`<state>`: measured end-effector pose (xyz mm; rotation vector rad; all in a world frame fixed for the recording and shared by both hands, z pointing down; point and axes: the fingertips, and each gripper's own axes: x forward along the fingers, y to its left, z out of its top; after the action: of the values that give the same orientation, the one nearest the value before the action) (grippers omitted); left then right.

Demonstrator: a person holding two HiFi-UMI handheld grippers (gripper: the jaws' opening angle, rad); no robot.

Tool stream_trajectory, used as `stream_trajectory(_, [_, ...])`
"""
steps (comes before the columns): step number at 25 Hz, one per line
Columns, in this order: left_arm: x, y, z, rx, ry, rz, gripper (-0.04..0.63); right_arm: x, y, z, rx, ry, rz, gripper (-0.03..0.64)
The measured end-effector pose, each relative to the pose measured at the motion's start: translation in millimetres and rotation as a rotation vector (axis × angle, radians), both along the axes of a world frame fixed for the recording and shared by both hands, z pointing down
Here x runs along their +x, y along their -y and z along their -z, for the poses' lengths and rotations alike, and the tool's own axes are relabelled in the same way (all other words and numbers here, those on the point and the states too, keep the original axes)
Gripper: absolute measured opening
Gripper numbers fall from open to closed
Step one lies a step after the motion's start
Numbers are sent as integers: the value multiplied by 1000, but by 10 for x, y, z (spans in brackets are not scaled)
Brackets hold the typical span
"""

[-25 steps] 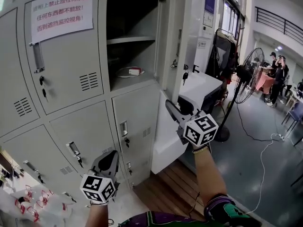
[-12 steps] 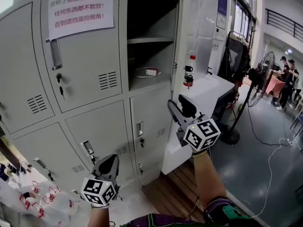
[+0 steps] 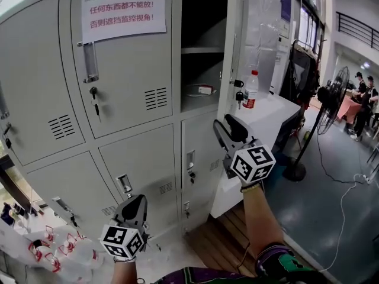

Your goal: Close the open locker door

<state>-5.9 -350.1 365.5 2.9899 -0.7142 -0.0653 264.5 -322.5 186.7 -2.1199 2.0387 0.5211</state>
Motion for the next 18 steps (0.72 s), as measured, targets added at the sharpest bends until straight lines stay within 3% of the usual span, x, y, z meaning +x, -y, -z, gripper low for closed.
stream_trajectory(18, [-524, 425, -56, 7, -31, 63, 21, -233, 619, -85, -33, 13, 11, 149])
